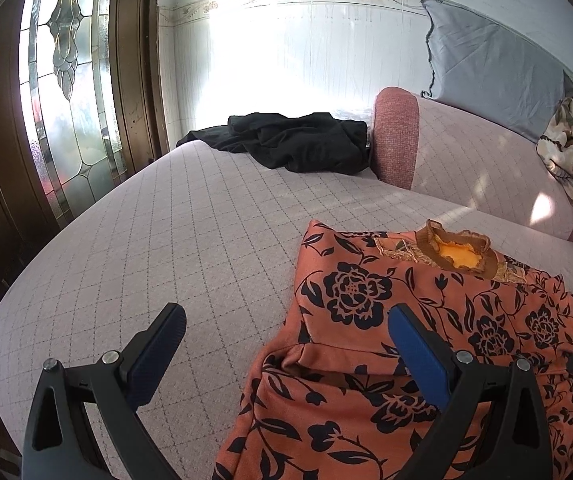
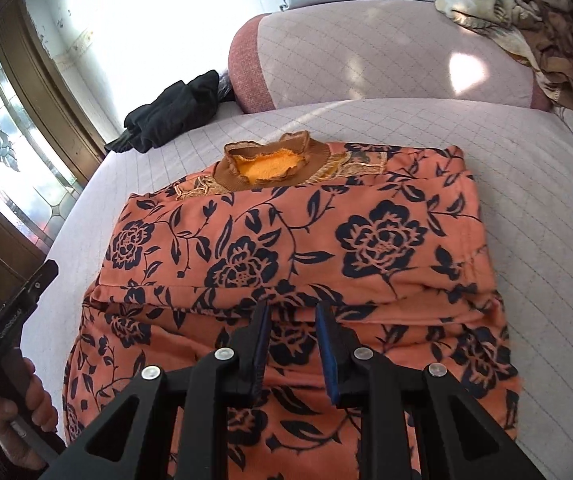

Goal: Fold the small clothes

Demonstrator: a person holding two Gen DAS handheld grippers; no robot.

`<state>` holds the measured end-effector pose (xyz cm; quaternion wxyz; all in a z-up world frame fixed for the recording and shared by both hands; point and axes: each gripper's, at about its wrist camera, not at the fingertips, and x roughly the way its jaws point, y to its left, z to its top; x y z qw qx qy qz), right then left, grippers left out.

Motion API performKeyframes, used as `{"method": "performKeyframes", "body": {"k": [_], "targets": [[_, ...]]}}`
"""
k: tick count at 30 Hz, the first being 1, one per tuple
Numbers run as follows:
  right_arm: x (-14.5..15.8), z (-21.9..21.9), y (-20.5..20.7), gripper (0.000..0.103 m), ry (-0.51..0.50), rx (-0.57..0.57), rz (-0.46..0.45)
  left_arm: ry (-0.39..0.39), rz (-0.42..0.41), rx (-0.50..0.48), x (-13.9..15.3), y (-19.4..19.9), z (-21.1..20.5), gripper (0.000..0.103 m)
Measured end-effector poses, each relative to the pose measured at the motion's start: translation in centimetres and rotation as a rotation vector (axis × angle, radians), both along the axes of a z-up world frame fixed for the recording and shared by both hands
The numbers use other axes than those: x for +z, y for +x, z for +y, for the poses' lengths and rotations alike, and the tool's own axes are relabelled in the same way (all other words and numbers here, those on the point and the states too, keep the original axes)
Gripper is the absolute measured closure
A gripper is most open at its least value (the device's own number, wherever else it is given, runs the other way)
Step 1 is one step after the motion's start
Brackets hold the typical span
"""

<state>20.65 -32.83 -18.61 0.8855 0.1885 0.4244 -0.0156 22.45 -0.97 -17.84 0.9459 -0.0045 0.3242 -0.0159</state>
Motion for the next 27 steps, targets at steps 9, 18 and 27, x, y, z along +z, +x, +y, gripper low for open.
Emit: {"method": "performKeyframes", "body": {"k": [9,18,27], "targets": [[0.7,-4.0,-8.0,0.077,0.035,-0.091,-0.005,0.038,0.047,-0.074,-0.8,-0.2,-1.8,0.002],[-1.5,-6.5,-17.1,0.028,0.111,-0.186,0.020,0.066,0.218,-0.116,-4.5,-2.0,-1.0,0.002],[-3.0,-9.3,-21.9,0.028,0.168,-0.251,0.031,0.074,0.247,-0.070,-4.5,-7.7,2.0,0.002]]}}
